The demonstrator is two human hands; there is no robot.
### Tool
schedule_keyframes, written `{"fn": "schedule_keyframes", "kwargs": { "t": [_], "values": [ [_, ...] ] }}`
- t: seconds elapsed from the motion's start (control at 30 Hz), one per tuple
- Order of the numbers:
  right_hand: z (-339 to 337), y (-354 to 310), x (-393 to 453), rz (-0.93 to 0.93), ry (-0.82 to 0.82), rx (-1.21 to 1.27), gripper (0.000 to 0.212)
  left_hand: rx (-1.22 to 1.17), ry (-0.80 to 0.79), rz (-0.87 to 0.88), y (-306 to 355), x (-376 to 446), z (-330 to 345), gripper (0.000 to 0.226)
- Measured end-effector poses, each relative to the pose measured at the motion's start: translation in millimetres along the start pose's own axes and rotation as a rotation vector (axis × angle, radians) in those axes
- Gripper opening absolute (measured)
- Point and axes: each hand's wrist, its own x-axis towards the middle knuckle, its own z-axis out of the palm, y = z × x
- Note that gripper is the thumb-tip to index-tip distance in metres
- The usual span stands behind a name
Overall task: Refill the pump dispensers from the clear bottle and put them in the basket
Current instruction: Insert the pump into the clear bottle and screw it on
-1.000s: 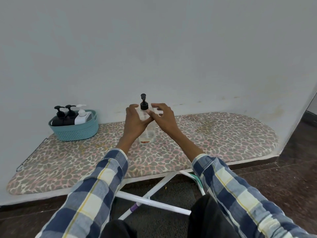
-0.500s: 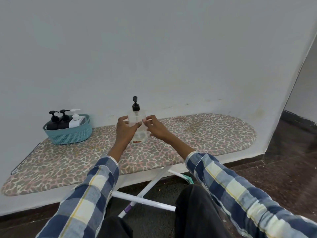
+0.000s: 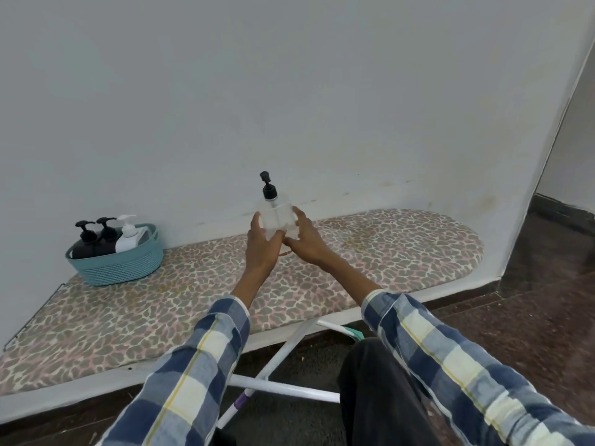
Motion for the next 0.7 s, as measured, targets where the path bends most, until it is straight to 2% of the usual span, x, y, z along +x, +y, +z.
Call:
{"fn": "schedule_keyframes", "kwargs": {
  "t": [0.17, 0.3, 0.5, 0.7],
  "values": [
    [-45.4, 50.3, 32.6, 0.043, 0.152, -0.011, 0.09, -0.016, -0.075, 0.028, 25.3, 27.3, 59.5, 0.071],
    [-82.7, 88.1, 57.7, 0.067, 0.183, -0.028, 0.087, -0.039, -0.167, 0.038, 38.7, 50.5, 106.3, 0.064],
    [-122.1, 136.4, 89.7, 0.126, 0.202, -0.036, 0.085, -0.024, -0.329, 0.049, 40.5, 86.7, 158.2, 0.07],
    [-140.3, 166.9, 110.3, 0.138, 0.225, 0.002, 0.086, -0.004, -0.379, 0.051, 46.3, 112.8, 188.8, 0.075]
  ]
}}
